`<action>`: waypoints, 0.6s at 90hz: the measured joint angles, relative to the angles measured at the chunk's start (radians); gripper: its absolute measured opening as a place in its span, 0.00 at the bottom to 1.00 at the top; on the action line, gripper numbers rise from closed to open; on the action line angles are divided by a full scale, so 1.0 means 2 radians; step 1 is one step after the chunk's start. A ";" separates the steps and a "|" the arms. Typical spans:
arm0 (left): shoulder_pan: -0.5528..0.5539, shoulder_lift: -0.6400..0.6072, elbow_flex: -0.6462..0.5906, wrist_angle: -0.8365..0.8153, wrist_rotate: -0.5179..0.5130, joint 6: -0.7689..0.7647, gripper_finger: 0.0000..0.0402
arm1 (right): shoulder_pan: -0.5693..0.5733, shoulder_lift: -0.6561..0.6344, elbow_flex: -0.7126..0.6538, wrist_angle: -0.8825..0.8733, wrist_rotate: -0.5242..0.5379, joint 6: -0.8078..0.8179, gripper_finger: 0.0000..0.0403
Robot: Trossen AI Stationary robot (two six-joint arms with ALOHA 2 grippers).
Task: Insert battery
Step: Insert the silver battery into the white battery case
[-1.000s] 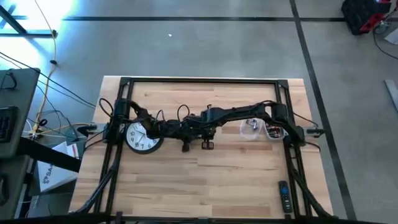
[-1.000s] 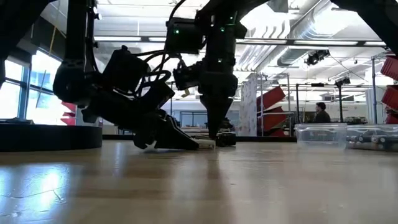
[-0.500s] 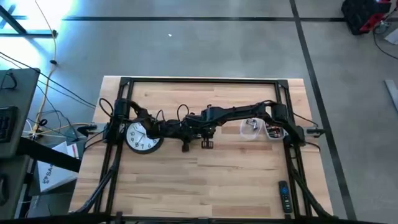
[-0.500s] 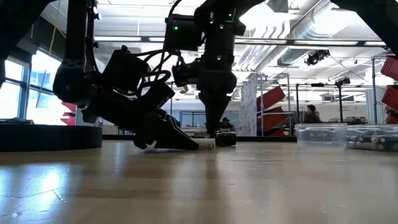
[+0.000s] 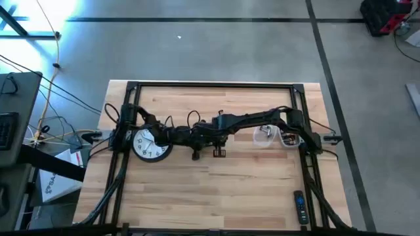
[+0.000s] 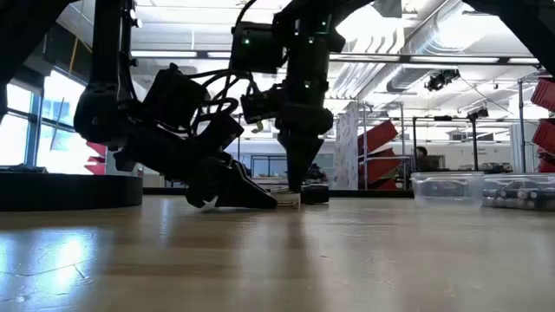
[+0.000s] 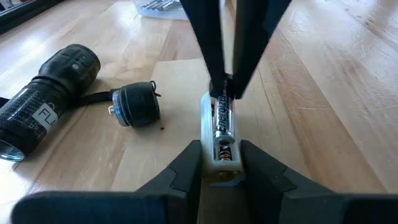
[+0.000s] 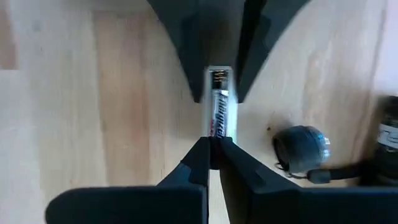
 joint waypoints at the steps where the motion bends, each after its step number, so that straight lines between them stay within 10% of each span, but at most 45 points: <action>1: 0.000 0.000 0.000 0.000 0.000 0.000 0.18 | 0.000 0.000 0.000 0.000 0.000 0.000 0.00; 54: 0.000 0.000 0.000 0.000 0.000 0.000 0.18 | 0.000 0.001 -0.001 0.011 0.004 -0.005 0.14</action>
